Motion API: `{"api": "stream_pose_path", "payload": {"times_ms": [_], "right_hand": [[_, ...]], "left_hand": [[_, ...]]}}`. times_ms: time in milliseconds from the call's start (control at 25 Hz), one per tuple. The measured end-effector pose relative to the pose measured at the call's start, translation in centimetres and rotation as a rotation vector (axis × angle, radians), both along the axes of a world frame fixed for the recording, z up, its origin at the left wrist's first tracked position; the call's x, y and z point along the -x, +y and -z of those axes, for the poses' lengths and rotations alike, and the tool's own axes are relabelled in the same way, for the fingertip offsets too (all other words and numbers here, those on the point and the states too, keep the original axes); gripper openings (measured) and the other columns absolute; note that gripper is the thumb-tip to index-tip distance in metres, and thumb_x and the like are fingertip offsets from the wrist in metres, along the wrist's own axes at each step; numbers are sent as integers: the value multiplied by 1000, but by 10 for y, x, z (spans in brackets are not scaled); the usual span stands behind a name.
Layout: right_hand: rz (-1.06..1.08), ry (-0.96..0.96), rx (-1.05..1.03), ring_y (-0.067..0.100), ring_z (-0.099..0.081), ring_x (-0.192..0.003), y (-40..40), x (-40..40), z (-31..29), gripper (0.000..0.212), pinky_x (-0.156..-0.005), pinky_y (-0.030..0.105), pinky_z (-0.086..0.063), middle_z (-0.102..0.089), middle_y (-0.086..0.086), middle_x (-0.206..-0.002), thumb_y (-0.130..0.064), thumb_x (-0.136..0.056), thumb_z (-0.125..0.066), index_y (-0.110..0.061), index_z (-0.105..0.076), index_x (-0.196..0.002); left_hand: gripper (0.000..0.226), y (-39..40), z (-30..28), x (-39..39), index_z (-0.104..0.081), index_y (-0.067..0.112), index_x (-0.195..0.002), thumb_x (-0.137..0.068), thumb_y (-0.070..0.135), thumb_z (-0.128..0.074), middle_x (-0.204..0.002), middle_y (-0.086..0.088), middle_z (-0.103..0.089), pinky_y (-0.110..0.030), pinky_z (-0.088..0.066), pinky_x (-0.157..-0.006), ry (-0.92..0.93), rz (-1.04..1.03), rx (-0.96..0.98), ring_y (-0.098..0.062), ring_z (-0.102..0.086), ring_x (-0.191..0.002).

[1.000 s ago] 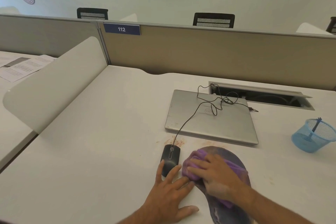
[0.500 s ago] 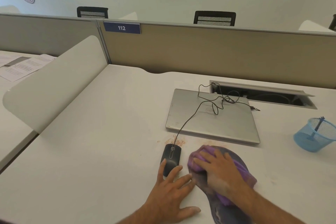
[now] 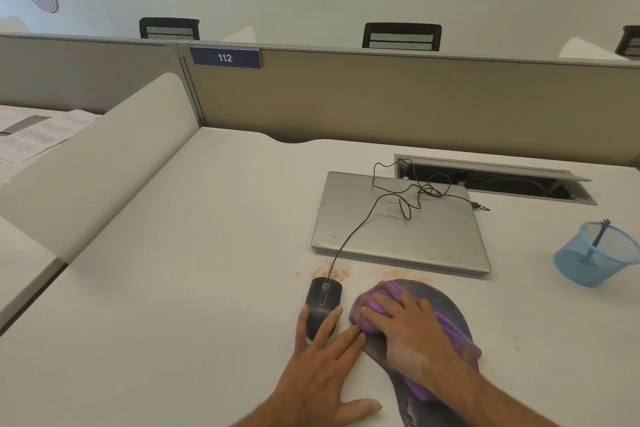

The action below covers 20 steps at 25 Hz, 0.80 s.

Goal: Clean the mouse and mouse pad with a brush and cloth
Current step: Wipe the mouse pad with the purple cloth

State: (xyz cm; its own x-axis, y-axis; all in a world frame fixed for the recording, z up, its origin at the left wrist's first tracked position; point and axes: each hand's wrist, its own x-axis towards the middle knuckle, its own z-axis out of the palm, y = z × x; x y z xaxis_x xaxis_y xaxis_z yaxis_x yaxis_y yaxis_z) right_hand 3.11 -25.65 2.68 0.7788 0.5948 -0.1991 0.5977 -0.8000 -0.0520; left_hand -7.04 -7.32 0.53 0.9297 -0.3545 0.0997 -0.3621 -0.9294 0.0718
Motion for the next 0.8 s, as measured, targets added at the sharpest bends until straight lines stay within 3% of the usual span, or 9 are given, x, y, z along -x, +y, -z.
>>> {"api": "stream_pose_path", "payload": {"times_ms": [280, 480, 680, 800], "right_hand": [[-40, -25, 62, 32, -17, -143, -2, 6, 4, 53, -112, 53, -15, -20, -4, -159, -57, -95, -33, -44, -15, -144], [-132, -128, 191, 40, -27, -137, 3, 7, 2, 62, -109, 57, -23, -25, 14, -155, -45, -99, -41, -24, -11, -149], [-153, -176, 230, 42, -33, -129, 4, 12, 5, 65, -104, 57, -27, -31, 20, -148, -36, -98, -46, -16, -14, -150], [12, -182, 271, 43, -31, -132, 2, -4, 1, 58, -109, 58, -24, -32, 21, -147, -28, -99, -46, -9, -19, -147]], "left_hand": [[93, 0, 2, -8, -62, 32, -136, -77, 96, -30, -144, 13, -56, -66, -16, -107, 45, 10, -55, -32, -41, -142], [92, 0, 1, -12, -68, 34, -129, -74, 98, -30, -137, 15, -62, -65, -20, -105, 68, 28, -54, -28, -49, -137], [88, -2, -1, -14, -72, 33, -121, -74, 97, -35, -128, 19, -67, -63, -23, -105, 11, 41, -5, -25, -54, -133], [86, -3, 1, -14, -70, 33, -123, -75, 96, -36, -127, 18, -67, -64, -24, -105, -26, 36, 55, -26, -55, -132]]}}
